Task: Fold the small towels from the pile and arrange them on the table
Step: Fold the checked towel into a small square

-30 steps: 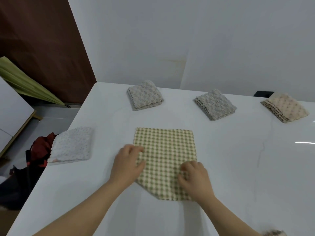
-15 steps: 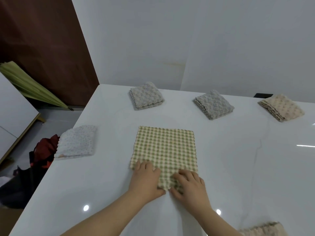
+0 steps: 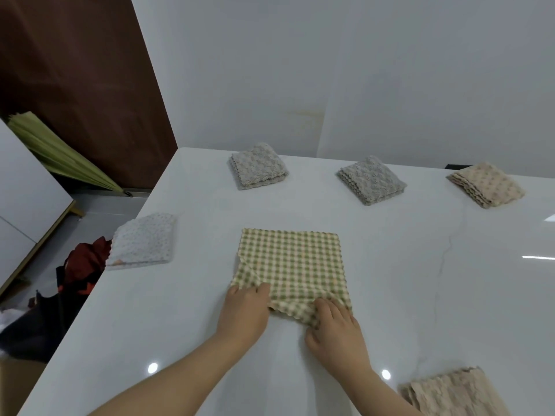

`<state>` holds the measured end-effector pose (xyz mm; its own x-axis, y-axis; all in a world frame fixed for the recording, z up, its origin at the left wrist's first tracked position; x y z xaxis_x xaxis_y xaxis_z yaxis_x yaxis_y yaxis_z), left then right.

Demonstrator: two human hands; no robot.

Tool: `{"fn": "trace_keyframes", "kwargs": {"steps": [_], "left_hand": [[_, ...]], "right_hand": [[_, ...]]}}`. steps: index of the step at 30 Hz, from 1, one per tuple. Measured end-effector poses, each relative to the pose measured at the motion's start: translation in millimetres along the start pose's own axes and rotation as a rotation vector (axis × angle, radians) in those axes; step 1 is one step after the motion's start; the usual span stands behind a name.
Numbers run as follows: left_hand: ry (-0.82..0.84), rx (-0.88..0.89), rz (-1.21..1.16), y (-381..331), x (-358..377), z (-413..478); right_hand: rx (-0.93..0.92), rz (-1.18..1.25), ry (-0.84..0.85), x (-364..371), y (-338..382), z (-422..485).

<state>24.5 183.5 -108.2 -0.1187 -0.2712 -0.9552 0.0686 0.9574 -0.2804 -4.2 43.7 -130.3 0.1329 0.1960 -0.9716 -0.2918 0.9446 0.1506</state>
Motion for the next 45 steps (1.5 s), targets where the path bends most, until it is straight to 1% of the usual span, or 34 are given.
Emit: {"fn": "trace_keyframes", "kwargs": {"steps": [2,3,5,6,9,10,15,17,19,21,24,26,28,29,31,33,34,36,37,39,41,45], "left_hand": [[0.009,-0.059,-0.017,7,3,-6],[-0.044,-0.044,-0.044,6,-1,-8],[-0.057,-0.043,-0.067,8,2,-13],[-0.019,-0.051,-0.062,10,8,-17],[-0.015,0.043,0.037,8,24,-24],[0.003,0.041,0.033,7,23,-27],[-0.222,0.041,-0.070,12,-2,-29],[-0.305,0.023,-0.101,18,-15,-29],[-0.329,-0.015,-0.146,27,-24,-28],[-0.280,-0.036,-0.196,38,-21,-22],[-0.128,-0.113,-0.282,56,-12,-16],[-0.107,-0.144,-0.363,65,-14,-16],[-0.128,-0.176,-0.460,72,-20,-16],[-0.137,-0.189,-0.525,75,-23,-15],[-0.102,-0.232,-0.640,78,-23,-14],[-0.046,-0.258,-0.704,77,-21,-13],[-0.026,-0.261,-0.731,77,-21,-12],[0.011,-0.250,-0.765,77,-22,-12],[0.036,-0.235,-0.751,76,-23,-11],[0.090,-0.204,-0.663,74,-19,-13],[0.097,-0.201,-0.622,75,-16,-16],[0.074,-0.249,-0.681,83,-11,-22]], "right_hand": [[-0.002,-0.030,0.039,1,2,0],[0.003,-0.043,0.051,2,3,0],[0.027,-0.034,0.049,2,4,1],[0.040,-0.024,0.037,2,4,2],[0.052,-0.047,-0.002,-3,6,4],[0.039,-0.058,-0.012,-4,8,4],[0.009,0.001,-0.017,-7,2,-1],[-0.021,0.018,-0.070,-14,-1,-2],[-0.064,0.032,-0.136,-21,-3,-6],[-0.091,0.071,-0.140,-21,-9,-11],[-0.066,0.170,-0.087,-16,-26,-19],[-0.083,0.163,-0.097,-20,-33,-21],[-0.091,0.156,-0.112,-27,-41,-22],[-0.067,0.155,-0.107,-27,-47,-21],[-0.017,0.192,-0.098,-31,-52,-19],[0.089,0.302,-0.077,-34,-57,-17],[0.152,0.385,-0.031,-32,-59,-16],[0.249,0.609,0.051,-23,-61,-17],[0.297,0.734,0.068,-21,-61,-19],[0.376,0.916,0.036,-21,-61,-22],[0.427,0.971,0.019,-19,-63,-24],[0.448,1.012,0.052,-16,-63,-27]]}}
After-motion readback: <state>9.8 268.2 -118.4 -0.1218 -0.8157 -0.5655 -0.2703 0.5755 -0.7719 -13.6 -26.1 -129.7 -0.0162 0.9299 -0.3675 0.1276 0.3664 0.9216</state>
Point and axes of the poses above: each hand's wrist, its own z-axis towards the middle knuckle, its own x-axis out of the palm, y = z × x, the point moved 10 cm from there along z, towards the middle knuckle, and after that the axes turned 7 degrees about -x, right-handed, at the moved point
